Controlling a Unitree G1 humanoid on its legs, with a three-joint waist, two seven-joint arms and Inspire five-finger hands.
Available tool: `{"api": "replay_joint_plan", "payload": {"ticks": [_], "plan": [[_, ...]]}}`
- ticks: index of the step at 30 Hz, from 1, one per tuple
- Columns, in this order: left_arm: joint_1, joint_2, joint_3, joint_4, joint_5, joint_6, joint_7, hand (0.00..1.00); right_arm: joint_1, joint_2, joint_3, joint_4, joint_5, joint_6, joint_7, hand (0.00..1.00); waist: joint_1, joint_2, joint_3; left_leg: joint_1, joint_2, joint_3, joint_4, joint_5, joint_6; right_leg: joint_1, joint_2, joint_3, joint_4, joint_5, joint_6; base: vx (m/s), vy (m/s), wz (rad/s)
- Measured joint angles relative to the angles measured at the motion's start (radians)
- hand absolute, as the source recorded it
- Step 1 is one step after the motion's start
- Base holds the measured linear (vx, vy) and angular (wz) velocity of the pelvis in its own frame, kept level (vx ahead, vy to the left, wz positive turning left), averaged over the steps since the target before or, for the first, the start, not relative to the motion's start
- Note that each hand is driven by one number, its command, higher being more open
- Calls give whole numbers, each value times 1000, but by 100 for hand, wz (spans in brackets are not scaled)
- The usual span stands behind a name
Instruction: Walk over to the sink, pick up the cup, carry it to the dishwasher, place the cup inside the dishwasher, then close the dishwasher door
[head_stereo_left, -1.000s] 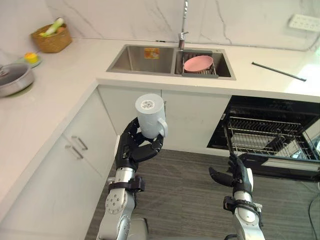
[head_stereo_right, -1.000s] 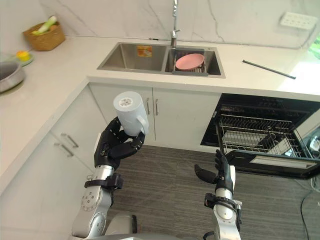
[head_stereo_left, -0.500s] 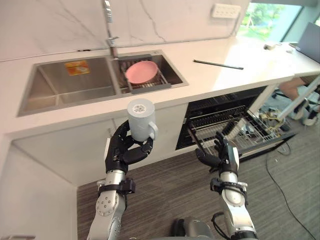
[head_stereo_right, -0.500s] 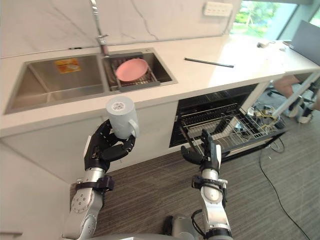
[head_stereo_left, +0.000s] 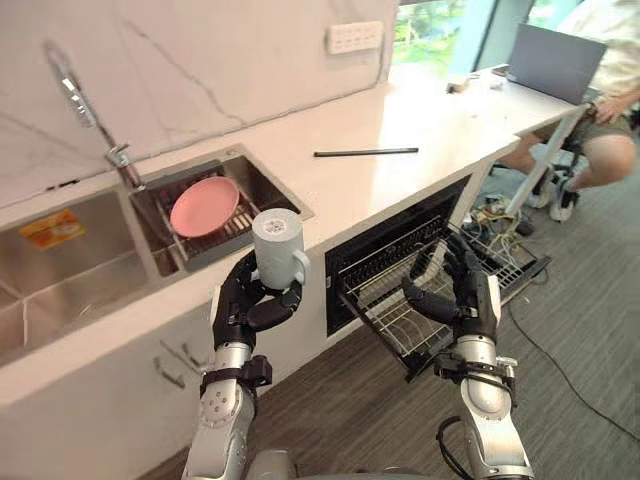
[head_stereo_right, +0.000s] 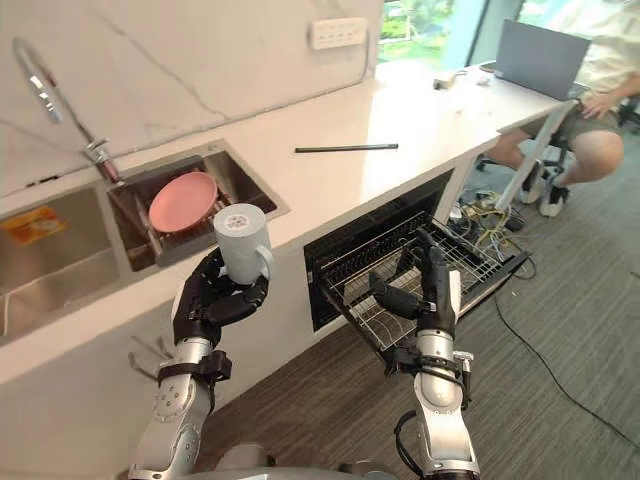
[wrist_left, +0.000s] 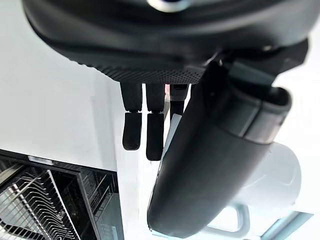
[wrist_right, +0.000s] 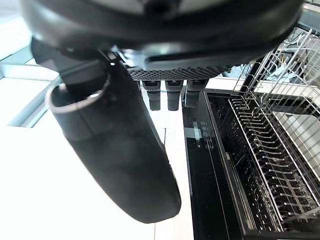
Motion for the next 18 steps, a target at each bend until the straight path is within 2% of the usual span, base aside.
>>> {"api": "replay_joint_plan", "payload": {"ticks": [1, 2, 5, 8, 12, 18], "plan": [[-1, 2, 7, 0, 0, 0, 3, 30, 6, 3, 13, -3, 4, 0, 8, 90, -4, -8, -2, 10, -9, 6, -14, -1, 2, 1, -9, 9, -7, 1, 6, 106, 231, -59], [-8, 8, 13, 0, 0, 0, 8, 30, 9, 6, 32, -6, 4, -1, 23, 90, -23, -18, -3, 23, -24, 11, -42, 6, 17, 1, -30, 17, -13, 3, 16, 50, 121, -15], [-29, 10, 13, -3, 3, -2, 18, 30, 5, 6, 58, -17, 16, -2, 63, 90, -20, -21, -3, 78, -59, 59, -125, 36, 46, 4, -72, 57, -20, 8, 39, 39, 135, -26], [-45, 17, 13, -3, 21, -2, 21, 30, 5, 4, 94, -66, 45, -2, 98, 90, -22, -23, -4, 104, -75, 87, -177, 56, 56, 5, -91, 81, -43, 20, 56, 19, 78, -23], [-65, 18, 9, -2, 30, -2, 21, 30, 0, 4, 119, -117, 61, -5, 122, 90, -25, -28, -7, 127, -78, 115, -210, 63, 59, 4, -95, 109, -50, 26, 63, 8, 37, -23], [-104, 42, 7, 12, 29, -2, 27, 30, -48, 3, 164, -122, 136, -5, 137, 90, -26, -49, -24, 138, -76, 166, -240, 77, 64, -12, -91, 156, -77, 56, 69, 1, 23, -25]]}}
